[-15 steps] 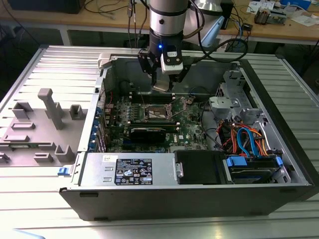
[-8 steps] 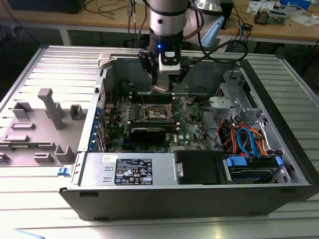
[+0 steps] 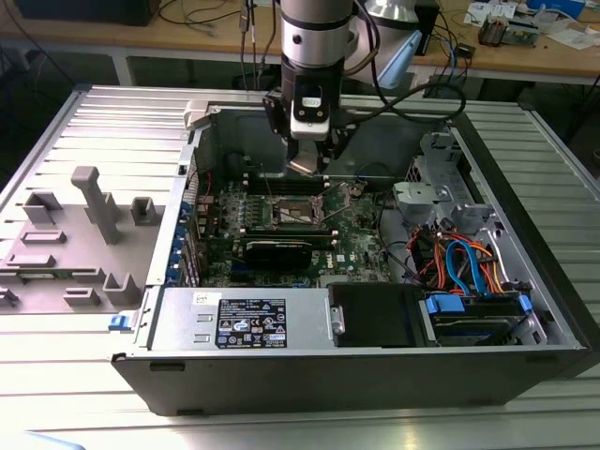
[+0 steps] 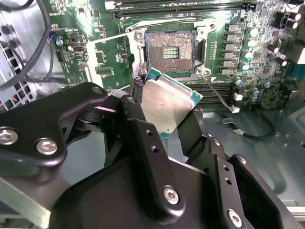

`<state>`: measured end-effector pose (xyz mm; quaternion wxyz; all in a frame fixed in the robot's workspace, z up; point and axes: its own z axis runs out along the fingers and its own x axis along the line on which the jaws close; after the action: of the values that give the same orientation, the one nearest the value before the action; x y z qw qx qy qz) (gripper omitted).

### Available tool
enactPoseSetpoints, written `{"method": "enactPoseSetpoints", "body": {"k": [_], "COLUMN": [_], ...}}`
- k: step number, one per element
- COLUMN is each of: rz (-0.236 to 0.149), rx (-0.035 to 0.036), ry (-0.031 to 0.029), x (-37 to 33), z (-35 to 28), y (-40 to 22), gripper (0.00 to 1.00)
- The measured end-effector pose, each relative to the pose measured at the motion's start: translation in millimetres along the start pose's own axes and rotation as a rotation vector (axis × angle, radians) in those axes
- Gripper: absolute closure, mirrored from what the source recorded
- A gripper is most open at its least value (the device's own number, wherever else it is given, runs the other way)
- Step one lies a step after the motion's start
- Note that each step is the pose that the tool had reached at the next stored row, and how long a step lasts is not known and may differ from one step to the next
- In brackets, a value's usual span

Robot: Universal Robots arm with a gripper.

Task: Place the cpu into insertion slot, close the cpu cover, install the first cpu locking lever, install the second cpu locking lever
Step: 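Place the cpu into insertion slot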

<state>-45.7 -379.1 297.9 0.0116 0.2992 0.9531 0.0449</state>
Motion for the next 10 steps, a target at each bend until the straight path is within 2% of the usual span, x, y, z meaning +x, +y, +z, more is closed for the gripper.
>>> {"method": "enactPoseSetpoints", "body": {"k": [6,10], "rz": [0.058,0.065], "rx": [-0.0002,-0.0002], "ry": [-0.0053,-0.006], "x": [0.0,0.0], "z": [0.2,0.2], "y": [0.0,0.0], "gripper": [0.46,0.46]}}
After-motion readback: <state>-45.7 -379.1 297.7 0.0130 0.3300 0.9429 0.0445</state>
